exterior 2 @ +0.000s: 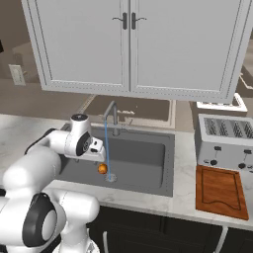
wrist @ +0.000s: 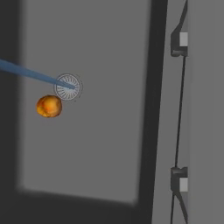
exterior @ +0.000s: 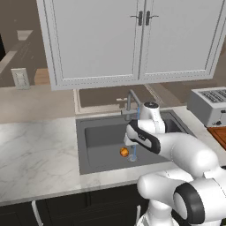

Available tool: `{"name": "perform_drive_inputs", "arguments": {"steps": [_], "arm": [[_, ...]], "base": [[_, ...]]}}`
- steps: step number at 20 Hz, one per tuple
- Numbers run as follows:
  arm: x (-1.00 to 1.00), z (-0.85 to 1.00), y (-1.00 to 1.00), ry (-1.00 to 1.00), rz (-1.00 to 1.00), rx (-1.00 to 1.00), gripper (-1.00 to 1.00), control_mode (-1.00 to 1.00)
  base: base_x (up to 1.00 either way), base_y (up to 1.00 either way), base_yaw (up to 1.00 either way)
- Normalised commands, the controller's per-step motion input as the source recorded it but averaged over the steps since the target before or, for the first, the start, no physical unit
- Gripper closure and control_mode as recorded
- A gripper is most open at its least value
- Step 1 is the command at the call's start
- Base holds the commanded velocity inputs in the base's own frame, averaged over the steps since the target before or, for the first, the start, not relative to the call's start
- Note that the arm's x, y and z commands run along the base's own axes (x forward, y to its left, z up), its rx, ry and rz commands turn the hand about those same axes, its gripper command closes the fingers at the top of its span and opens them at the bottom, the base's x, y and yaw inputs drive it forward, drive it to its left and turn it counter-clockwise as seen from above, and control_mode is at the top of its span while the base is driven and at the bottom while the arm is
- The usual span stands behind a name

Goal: Pick the peach from the sink and place it on the cutting board to airdry. Then turn off the sink faucet.

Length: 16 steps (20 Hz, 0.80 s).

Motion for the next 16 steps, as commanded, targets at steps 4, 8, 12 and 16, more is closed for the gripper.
{"name": "perform_drive_inputs", "arguments": {"steps": [4, 8, 12, 16], "arm": [[0.06, -0.11, 0.0, 0.0, 0.0, 0.0, -1.0, -1.0], [0.09, -0.13, 0.0, 0.01, 0.0, 0.0, -1.0, -1.0], [0.05, -0.15, 0.08, 0.0, 0.0, 0.0, -1.0, -1.0], [0.07, -0.12, 0.02, 0.0, 0.0, 0.0, -1.0, -1.0]], "base": [[0.0, 0.0, 0.0], [0.0, 0.0, 0.0], [0.0, 0.0, 0.0], [0.0, 0.0, 0.0]]}}
